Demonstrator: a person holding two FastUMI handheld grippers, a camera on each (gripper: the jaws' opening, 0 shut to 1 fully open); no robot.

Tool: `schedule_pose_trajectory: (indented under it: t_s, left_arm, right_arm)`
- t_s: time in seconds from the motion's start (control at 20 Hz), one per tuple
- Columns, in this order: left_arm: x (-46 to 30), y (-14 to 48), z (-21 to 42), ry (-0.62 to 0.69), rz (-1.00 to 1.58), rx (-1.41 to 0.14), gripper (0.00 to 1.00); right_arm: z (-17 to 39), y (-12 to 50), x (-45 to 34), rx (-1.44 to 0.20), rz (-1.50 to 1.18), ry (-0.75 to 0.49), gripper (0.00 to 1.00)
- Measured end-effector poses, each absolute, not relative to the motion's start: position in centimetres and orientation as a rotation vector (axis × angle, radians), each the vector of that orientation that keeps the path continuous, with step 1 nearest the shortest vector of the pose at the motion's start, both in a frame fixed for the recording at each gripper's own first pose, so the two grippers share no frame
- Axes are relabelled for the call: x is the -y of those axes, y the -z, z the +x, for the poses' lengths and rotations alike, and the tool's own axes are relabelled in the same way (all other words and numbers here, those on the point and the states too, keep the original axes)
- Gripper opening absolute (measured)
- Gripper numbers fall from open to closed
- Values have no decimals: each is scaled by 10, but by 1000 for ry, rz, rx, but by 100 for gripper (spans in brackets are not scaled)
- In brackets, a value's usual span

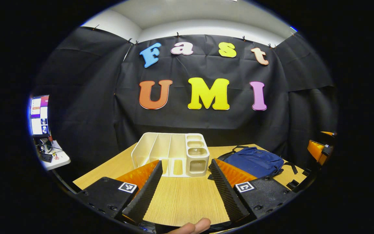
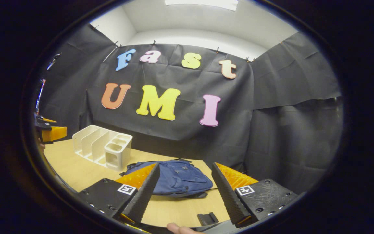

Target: Open the schoolbag, grab two books from the bookshelf and put them into the schoolbag.

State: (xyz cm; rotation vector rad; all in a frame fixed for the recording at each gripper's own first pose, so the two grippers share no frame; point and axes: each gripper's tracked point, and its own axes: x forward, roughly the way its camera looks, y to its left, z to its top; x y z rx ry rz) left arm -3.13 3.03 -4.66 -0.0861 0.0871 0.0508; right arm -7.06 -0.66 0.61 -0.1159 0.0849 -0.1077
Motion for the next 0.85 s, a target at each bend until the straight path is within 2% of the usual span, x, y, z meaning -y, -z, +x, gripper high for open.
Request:
schedule_pose_trajectory:
  t_s: [0.15,0.25,0.4,0.55,0.6,0.75,0.85]
  left_arm:
    - [-29,47,-32,-51,-82,-83,94]
    - [-31,48,-31,-60,-76,-82,94]
    - [-31,49,-28,-72,-64,-78,94]
    - [-27,47,-28,-67,-53,-65,94]
    - [-27,46,-28,-68,-51,-55,94]
    - [-23,42,-26,-68,-51,-26,94]
    - [-20,44,-24,-68,-51,-12,94]
  right_arm:
    - [-71,-3,7,-90,-122,102,93]
    - [-70,-1,8,-91,-121,104,98]
    - [-64,6,9,-105,-108,109,95]
    - [-60,16,9,-126,-88,95,98]
    - [-60,18,10,-129,-85,95,93]
    - [-61,18,18,-113,-78,94,96]
    - [-60,19,25,-96,-70,94,93]
